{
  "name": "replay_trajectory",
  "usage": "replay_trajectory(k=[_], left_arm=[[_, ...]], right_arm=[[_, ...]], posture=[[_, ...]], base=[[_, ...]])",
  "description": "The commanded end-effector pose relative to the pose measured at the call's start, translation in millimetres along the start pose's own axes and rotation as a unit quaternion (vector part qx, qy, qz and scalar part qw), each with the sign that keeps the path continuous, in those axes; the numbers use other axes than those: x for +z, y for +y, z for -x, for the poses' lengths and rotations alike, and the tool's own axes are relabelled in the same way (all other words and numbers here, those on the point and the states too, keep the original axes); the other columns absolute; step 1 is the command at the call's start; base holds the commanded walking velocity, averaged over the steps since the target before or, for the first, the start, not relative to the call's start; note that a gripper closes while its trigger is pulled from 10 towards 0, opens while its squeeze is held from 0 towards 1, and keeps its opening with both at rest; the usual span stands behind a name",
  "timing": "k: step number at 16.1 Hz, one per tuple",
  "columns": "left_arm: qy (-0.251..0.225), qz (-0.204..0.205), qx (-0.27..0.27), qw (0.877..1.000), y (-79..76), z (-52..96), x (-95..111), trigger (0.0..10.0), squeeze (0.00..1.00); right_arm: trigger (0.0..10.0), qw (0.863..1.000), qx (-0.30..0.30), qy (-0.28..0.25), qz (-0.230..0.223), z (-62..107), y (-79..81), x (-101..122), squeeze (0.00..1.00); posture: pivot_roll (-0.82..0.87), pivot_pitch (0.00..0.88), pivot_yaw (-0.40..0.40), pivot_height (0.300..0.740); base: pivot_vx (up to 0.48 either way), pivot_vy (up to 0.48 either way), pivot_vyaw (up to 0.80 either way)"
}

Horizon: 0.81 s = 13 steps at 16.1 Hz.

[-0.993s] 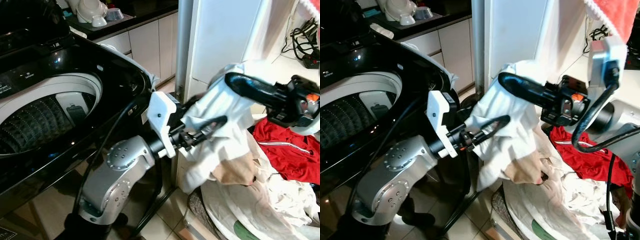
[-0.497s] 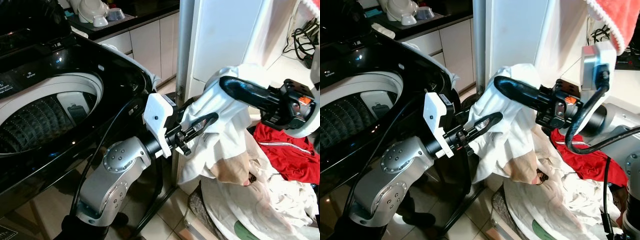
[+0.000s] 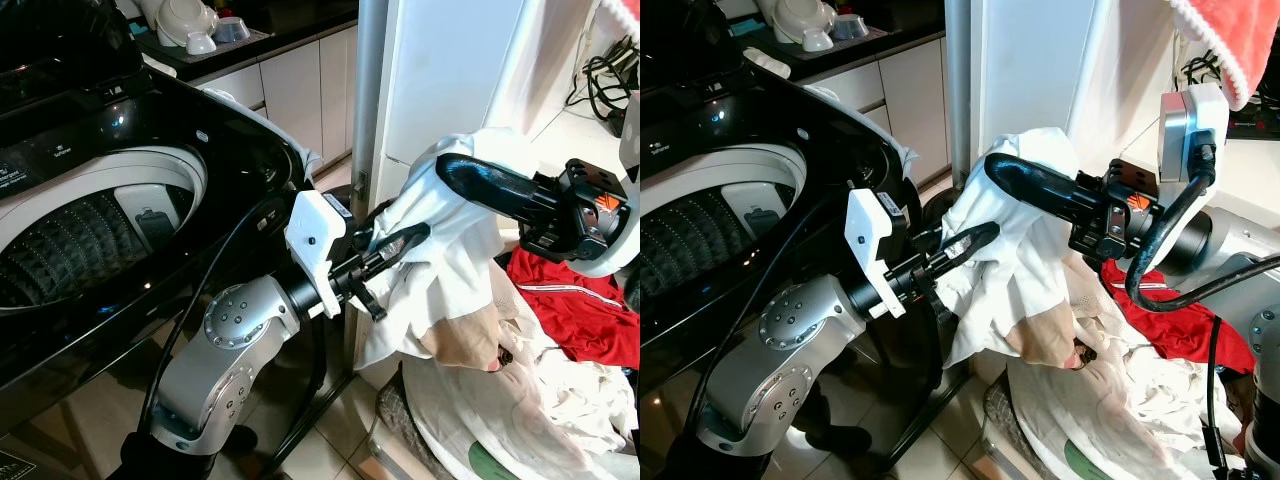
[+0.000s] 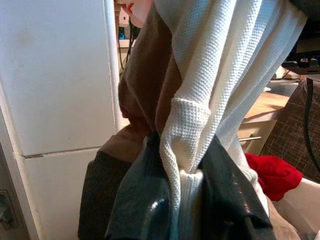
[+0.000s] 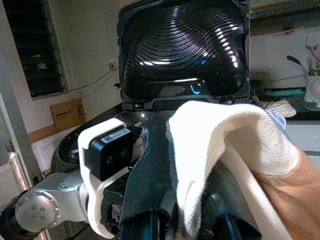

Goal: Clothes washing

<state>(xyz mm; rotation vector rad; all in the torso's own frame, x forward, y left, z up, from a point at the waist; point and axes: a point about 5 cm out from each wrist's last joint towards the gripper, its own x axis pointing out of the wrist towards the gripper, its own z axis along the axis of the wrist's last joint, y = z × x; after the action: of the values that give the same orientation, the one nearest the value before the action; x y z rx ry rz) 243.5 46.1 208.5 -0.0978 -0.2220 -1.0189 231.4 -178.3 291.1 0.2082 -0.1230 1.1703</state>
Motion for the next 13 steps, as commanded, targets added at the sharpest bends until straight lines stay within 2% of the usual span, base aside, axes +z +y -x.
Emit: replay_trajectory(k=[1, 3, 4, 5, 6, 8, 9, 10, 11, 12, 13], left_arm=[[0.010, -0.002, 0.008, 1.000, 3.0, 2.5, -3.6, 0.0, 0.00], [0.011, -0.002, 0.011, 1.000, 4.2, 2.8, -3.7, 0.0, 0.00], [0.010, -0.006, 0.017, 1.000, 6.2, 3.1, -3.1, 0.0, 0.00], [0.009, -0.008, 0.025, 1.000, 8.9, 3.4, -2.0, 0.0, 0.00], [0.004, -0.015, 0.044, 0.999, 17.5, 4.6, 1.6, 0.0, 0.00], [-0.009, -0.036, 0.084, 0.996, 37.8, 9.4, 13.2, 0.0, 0.00], [-0.013, -0.039, 0.095, 0.995, 42.8, 10.6, 16.7, 0.0, 0.00], [-0.049, -0.071, 0.160, 0.983, 77.6, 20.5, 47.5, 0.0, 0.00], [-0.057, -0.080, 0.175, 0.980, 85.1, 23.2, 55.1, 0.0, 0.00], [-0.070, -0.125, 0.219, 0.965, 106.9, 31.9, 78.9, 0.0, 0.00], [-0.075, -0.196, 0.271, 0.940, 129.1, 42.0, 109.2, 0.0, 0.00]], right_arm=[[0.0, 1.000, 0.016, -0.008, 0.016, -3.5, 6.0, 5.0, 0.00], [0.0, 1.000, 0.016, -0.008, 0.017, -4.0, 5.9, 5.3, 0.00], [0.0, 1.000, 0.011, -0.007, 0.020, -4.0, 5.4, 5.7, 0.03], [8.8, 1.000, 0.004, -0.006, 0.022, -4.3, 4.2, 6.1, 0.53], [10.0, 1.000, 0.005, -0.011, 0.016, -4.5, 3.2, 7.6, 1.00], [10.0, 1.000, 0.012, -0.014, 0.013, -4.8, 4.0, 8.8, 1.00], [10.0, 1.000, 0.011, -0.014, 0.014, -4.8, 3.8, 8.9, 1.00], [10.0, 1.000, -0.004, -0.017, 0.026, -5.2, 1.1, 10.5, 1.00], [10.0, 0.999, -0.007, -0.018, 0.028, -5.3, 0.5, 10.9, 1.00], [10.0, 0.999, -0.019, -0.019, 0.036, -5.5, -1.7, 11.6, 0.55], [10.0, 0.999, -0.027, -0.017, 0.042, -6.2, -3.6, 11.2, 0.00]], posture=[[-0.09, 0.000, 0.089, 0.740], [-0.09, 0.000, 0.088, 0.740], [-0.09, 0.000, 0.088, 0.740], [-0.09, 0.000, 0.088, 0.740], [-0.09, 0.000, 0.087, 0.740], [-0.09, 0.000, 0.086, 0.740], [-0.09, 0.000, 0.086, 0.740], [-0.09, 0.000, 0.085, 0.740], [-0.09, 0.000, 0.085, 0.740], [-0.09, 0.000, 0.086, 0.740], [-0.08, 0.000, 0.084, 0.740]], base=[[0.000, 0.000, 0.00], [0.000, 0.000, 0.00], [0.000, 0.000, 0.00], [0.000, 0.000, 0.00], [0.000, 0.000, 0.00], [0.000, 0.000, 0.00], [0.000, 0.000, 0.00], [0.000, 0.000, 0.00], [0.000, 0.000, 0.00], [0.000, 0.000, 0.00], [0.000, 0.000, 0.00]])
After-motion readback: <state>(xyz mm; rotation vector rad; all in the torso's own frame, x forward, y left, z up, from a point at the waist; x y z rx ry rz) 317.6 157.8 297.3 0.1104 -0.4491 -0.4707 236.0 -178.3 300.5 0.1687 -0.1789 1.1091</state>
